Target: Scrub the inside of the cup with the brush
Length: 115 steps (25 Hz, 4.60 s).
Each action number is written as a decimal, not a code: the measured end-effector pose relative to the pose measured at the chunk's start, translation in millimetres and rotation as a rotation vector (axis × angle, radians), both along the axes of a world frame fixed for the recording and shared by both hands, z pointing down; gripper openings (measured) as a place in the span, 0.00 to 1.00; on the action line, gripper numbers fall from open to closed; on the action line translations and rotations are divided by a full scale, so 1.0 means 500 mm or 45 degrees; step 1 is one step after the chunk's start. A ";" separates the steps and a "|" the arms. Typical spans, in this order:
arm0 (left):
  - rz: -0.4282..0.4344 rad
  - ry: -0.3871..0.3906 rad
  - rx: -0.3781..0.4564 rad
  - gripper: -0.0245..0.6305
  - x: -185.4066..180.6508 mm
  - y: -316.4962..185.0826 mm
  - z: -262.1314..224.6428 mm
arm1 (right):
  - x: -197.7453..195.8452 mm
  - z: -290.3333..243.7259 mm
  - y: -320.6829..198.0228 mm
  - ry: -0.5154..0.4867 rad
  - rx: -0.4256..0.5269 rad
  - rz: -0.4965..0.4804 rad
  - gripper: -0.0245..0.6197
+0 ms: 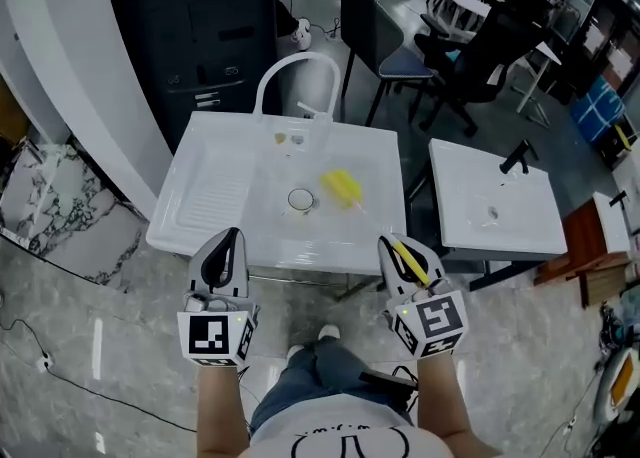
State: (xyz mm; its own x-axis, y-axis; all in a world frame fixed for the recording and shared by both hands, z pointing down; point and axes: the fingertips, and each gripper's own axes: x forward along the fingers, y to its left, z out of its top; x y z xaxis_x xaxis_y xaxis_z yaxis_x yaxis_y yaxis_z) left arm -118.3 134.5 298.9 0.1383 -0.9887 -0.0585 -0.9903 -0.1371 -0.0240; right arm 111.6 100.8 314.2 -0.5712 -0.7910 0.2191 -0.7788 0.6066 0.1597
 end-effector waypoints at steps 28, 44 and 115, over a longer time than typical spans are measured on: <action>0.330 0.008 -0.543 0.35 0.038 -0.453 0.290 | -0.042 0.139 -0.470 0.054 -0.261 -0.160 0.10; 0.701 -0.375 -1.323 0.32 0.102 -0.454 0.628 | -0.056 0.276 -0.490 0.121 -0.491 -0.279 0.10; 0.990 -1.145 -1.237 0.14 0.170 -0.424 0.712 | -0.116 0.477 -0.367 0.693 -0.759 -0.358 0.11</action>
